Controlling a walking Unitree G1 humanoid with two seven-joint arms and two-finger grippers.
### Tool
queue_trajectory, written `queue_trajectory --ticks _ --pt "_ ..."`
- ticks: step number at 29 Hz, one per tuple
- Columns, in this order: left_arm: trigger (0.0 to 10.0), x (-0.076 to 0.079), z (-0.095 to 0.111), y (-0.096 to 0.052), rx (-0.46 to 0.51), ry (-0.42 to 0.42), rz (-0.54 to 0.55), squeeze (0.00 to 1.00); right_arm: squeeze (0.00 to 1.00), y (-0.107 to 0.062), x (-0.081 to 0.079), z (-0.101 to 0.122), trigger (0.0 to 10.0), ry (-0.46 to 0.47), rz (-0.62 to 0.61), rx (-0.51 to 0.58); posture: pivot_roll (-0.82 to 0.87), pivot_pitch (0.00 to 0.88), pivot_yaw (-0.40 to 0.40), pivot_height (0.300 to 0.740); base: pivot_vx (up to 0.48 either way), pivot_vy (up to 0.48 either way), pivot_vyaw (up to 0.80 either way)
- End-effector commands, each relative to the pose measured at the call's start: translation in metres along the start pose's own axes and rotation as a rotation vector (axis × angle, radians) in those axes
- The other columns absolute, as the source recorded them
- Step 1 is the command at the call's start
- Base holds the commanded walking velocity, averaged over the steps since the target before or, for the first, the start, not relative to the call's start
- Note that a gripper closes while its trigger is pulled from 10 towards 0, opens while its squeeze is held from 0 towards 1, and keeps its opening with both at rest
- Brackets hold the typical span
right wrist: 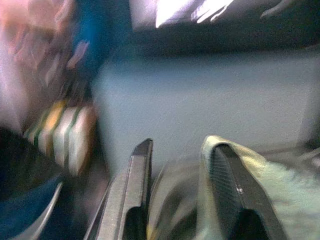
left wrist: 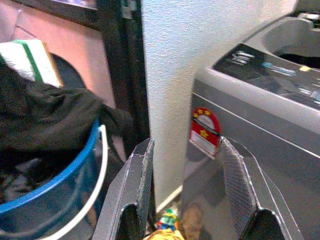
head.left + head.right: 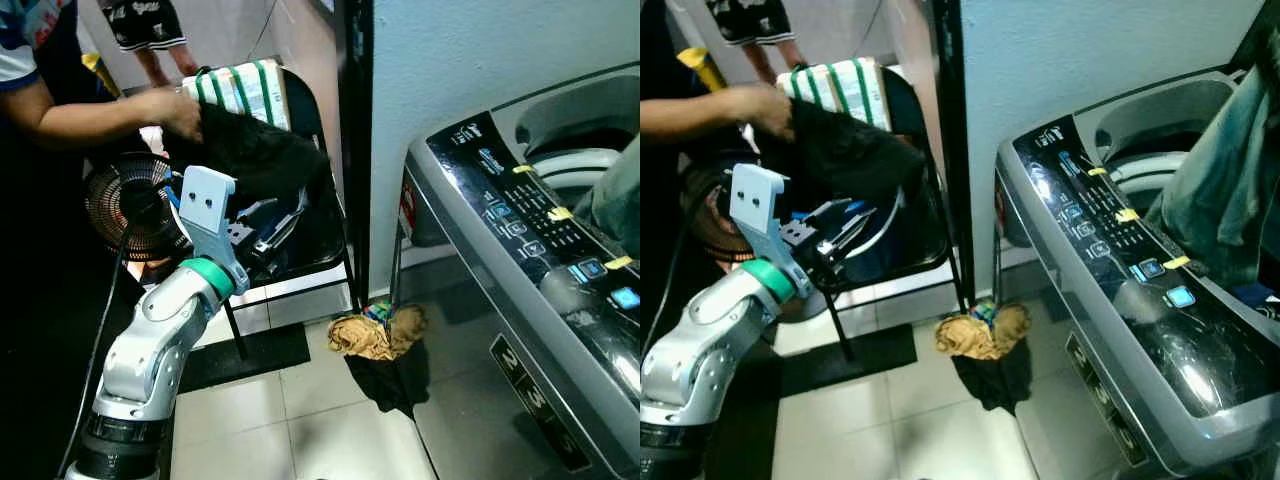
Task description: Clothes washing
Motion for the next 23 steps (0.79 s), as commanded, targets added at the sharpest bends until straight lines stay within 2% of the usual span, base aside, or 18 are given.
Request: queue_trajectory --ticks 1,2,3,4,6,7,8,10,12,14,16,17,20,21,22,23 --pt "10.0 -0.002 -0.001 -0.001 -0.007 0.010 0.003 0.00 1.00 0.005 -0.040 -0.016 10.0 -0.038 0.219 -0.102 0.08 0.000 0.196 0.740 0.000 0.000 0.00" --pt "10.0 -0.002 -0.001 -0.001 -0.007 0.010 0.003 0.00 1.00 0.005 -0.040 -0.016 10.0 -0.038 0.219 -0.102 0.08 0.000 0.196 0.740 0.000 0.000 0.00" --pt "10.0 -0.002 -0.001 0.000 -0.006 0.010 0.004 0.00 1.00 0.006 -0.047 -0.020 10.0 -0.055 0.260 -0.122 0.09 0.002 0.192 0.740 0.000 0.000 0.00" --pt "10.0 -0.003 -0.001 0.000 -0.005 0.012 0.006 0.00 0.97 0.009 -0.048 -0.021 10.0 -0.073 0.259 -0.122 0.09 0.002 0.192 0.740 0.000 0.000 0.00" --pt "10.0 -0.003 -0.001 0.000 -0.005 0.012 0.006 0.00 0.97 0.009 -0.048 -0.021 10.0 -0.073 0.259 -0.122 0.09 0.002 0.192 0.740 0.000 0.000 0.00" --pt "10.0 -0.003 -0.001 0.000 -0.003 0.012 0.009 0.00 0.00 0.012 -0.046 -0.018 10.0 -0.063 0.243 -0.096 0.09 0.006 0.186 0.740 0.000 0.000 0.00" --pt "10.0 -0.003 -0.001 0.000 -0.003 0.012 0.009 0.00 0.00 0.012 -0.046 -0.018 10.0 -0.063 0.243 -0.096 0.09 0.006 0.186 0.740 0.000 0.000 0.00" --pt "10.0 -0.005 0.000 -0.002 -0.001 0.015 0.019 0.00 0.00 0.020 -0.032 0.002 10.0 -0.020 0.150 0.017 0.09 0.009 0.180 0.740 0.000 0.000 0.00" --pt "10.0 -0.005 0.000 -0.002 -0.001 0.015 0.019 0.00 0.00 0.020 -0.032 0.002 10.0 -0.020 0.150 0.017 0.09 0.009 0.180 0.740 0.000 0.000 0.00" --pt "10.0 -0.011 0.002 -0.004 0.009 0.029 0.046 0.00 0.00 0.023 -0.003 0.033 10.0 0.075 -0.058 0.218 0.09 0.011 0.168 0.740 0.000 0.000 0.00" --pt "10.0 -0.011 0.002 -0.004 0.009 0.029 0.046 0.00 0.00 0.023 -0.003 0.033 10.0 0.075 -0.058 0.218 0.09 0.011 0.168 0.740 0.000 0.000 0.00" --pt "10.0 -0.013 0.003 -0.004 0.016 0.036 0.057 0.00 0.00 0.021 0.007 0.040 10.0 0.115 -0.122 0.268 0.09 0.011 0.168 0.740 0.000 0.000 0.00" --pt "10.0 -0.017 0.005 -0.003 0.028 0.039 0.079 0.00 0.00 0.021 0.005 0.040 10.0 0.111 -0.106 0.264 0.09 0.010 0.158 0.740 0.000 0.000 0.00" --pt "10.0 -0.022 0.009 -0.002 0.045 0.041 0.109 0.00 0.00 0.022 -0.002 0.036 10.0 0.146 -0.075 0.265 0.09 0.010 0.154 0.740 0.000 0.000 0.00" --pt "10.0 -0.025 0.010 -0.001 0.057 0.031 0.126 0.00 0.00 0.025 -0.011 0.033 10.0 0.236 -0.045 0.298 0.08 0.010 0.141 0.740 0.000 0.000 0.00" --pt "10.0 -0.025 0.010 -0.001 0.057 0.031 0.126 0.00 0.00 0.025 -0.011 0.033 10.0 0.236 -0.045 0.298 0.08 0.010 0.141 0.740 0.000 0.000 0.00"
Point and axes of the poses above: a point about 5 cm out from each wrist's last joint towards the gripper, its own y axis pointing out of the wrist towards the gripper, its own z axis along the axis of the wrist's last joint, x = y × z, the point moved 3 cm from there along y, pointing out of the wrist towards the gripper, and after that the axes turned 7 degrees about -y, right-handed, at the moved point
